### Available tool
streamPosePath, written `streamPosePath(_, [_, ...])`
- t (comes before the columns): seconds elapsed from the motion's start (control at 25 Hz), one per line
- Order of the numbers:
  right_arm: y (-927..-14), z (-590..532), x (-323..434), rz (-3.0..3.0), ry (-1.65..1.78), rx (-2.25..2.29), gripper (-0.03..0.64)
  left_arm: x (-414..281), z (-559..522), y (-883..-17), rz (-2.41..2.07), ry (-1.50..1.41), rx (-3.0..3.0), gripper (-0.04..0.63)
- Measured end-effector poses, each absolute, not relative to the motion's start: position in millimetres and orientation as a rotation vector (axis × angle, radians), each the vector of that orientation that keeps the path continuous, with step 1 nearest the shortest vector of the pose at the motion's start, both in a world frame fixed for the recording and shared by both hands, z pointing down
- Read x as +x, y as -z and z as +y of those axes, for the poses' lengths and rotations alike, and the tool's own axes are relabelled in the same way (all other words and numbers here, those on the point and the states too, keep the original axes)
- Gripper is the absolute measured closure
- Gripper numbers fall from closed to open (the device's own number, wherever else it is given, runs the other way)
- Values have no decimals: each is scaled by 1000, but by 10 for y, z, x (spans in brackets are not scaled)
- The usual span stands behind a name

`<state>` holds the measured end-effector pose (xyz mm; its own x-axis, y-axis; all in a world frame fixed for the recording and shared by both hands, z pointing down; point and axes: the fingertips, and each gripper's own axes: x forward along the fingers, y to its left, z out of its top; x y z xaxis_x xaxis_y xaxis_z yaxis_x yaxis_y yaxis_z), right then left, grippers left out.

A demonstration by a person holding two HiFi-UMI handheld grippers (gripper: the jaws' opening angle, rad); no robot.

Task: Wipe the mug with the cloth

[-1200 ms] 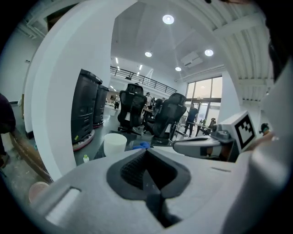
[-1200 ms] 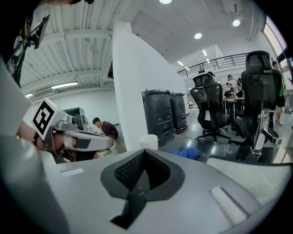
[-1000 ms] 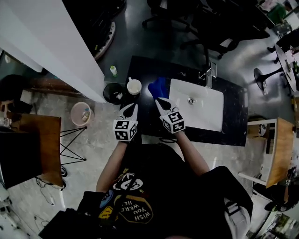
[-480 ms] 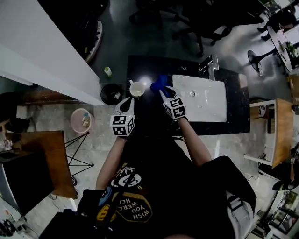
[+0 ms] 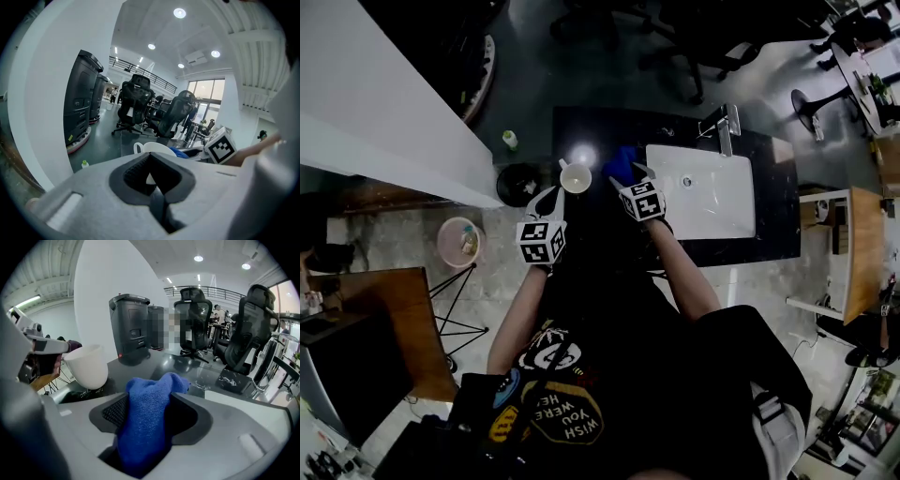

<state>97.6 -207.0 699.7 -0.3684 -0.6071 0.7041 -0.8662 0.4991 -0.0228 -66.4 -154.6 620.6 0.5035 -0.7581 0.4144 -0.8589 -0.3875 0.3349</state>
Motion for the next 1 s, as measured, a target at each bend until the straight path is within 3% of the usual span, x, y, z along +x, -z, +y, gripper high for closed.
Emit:
streamPosePath(0.08, [-6976, -2019, 869, -2129, -490, 1157, 448, -661, -1577, -6232, -1319, -264, 2238, 592])
streamPosePath(0.2, [-6886, -1945, 655, -2212, -445, 1044, 485, -689, -1623, -6275, -1332, -250, 2216, 592])
streamPosePath(0.44, [-6617, -2244, 455, -2313, -374, 1022, 488, -717, -1757, -6365, -1355, -262, 2200, 592])
streamPosePath(0.84, [-6659, -1339, 152, -2338, -161, 642, 489, -767, -1817, -6436, -1354, -251, 2163, 592])
streamPosePath(1.0, [-6440, -1721, 355, -2366, -186, 805, 489, -758, -1813, -6434, -1357, -249, 2165, 592])
